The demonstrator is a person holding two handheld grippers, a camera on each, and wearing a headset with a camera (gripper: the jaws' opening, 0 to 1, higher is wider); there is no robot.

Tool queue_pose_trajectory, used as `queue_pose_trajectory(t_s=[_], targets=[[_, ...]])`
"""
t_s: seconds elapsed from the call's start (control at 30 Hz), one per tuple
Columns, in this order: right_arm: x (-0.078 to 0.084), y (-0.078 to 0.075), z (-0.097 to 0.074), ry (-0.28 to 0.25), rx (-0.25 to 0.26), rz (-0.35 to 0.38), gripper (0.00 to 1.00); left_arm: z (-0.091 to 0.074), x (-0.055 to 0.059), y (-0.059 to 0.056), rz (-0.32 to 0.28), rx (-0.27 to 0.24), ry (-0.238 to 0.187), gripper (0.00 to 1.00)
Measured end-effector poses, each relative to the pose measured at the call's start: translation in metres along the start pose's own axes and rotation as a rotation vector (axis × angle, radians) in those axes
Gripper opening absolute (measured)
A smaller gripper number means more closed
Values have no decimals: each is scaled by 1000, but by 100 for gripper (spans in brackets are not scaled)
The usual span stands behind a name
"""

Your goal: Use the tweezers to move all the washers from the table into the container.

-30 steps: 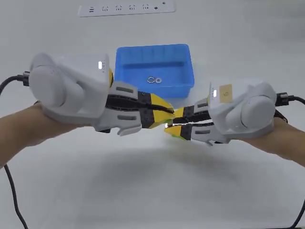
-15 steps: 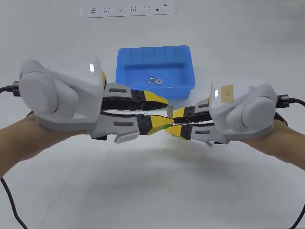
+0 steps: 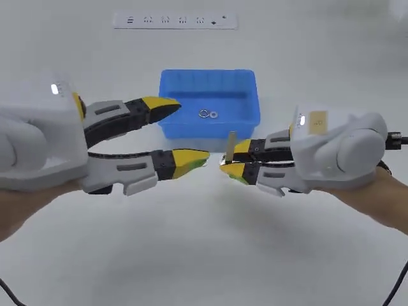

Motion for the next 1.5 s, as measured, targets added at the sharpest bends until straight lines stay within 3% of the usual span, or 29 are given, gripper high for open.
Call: queue_pose_trajectory(t_s=[0.17,0.4,0.43,0.53,0.6,0.97,1.3,1.43,1.5], targets=[[-11,-1,-7,-11,19,-8,9,-11,6,-2,-24,-18,-15,64],[-25,-9,-18,-14,37,-33,9,-25,19,-1,-42,-89,-17,73],[-27,-10,-19,-15,39,-37,9,-28,21,-2,-64,-97,-32,75],[-36,-15,-21,-23,42,-45,9,-33,20,-8,-173,-68,-163,78],[-39,-18,-21,-28,42,-46,9,-38,22,-10,-202,-75,-206,80],[-54,-35,-21,-23,27,-71,10,-43,32,-15,-201,-63,-198,99],[-67,-62,-12,-39,41,-98,10,-42,32,-9,-210,-71,-203,100],[-68,-78,4,-46,40,-105,9,-44,34,-7,-198,-87,-180,100],[-64,-85,14,-55,24,-65,10,-46,34,-6,-204,-92,-182,100]])
Point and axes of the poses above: the centre of the closed fingertips' face, and the gripper's own axes: z roughly forward along the fingers, y roughly to its left, x roughly out of its underside, the point moved 10 cm from there along -z, roughly backward along the fingers, and after that the axes turned 7 degrees about y, right-handed, at the moved point
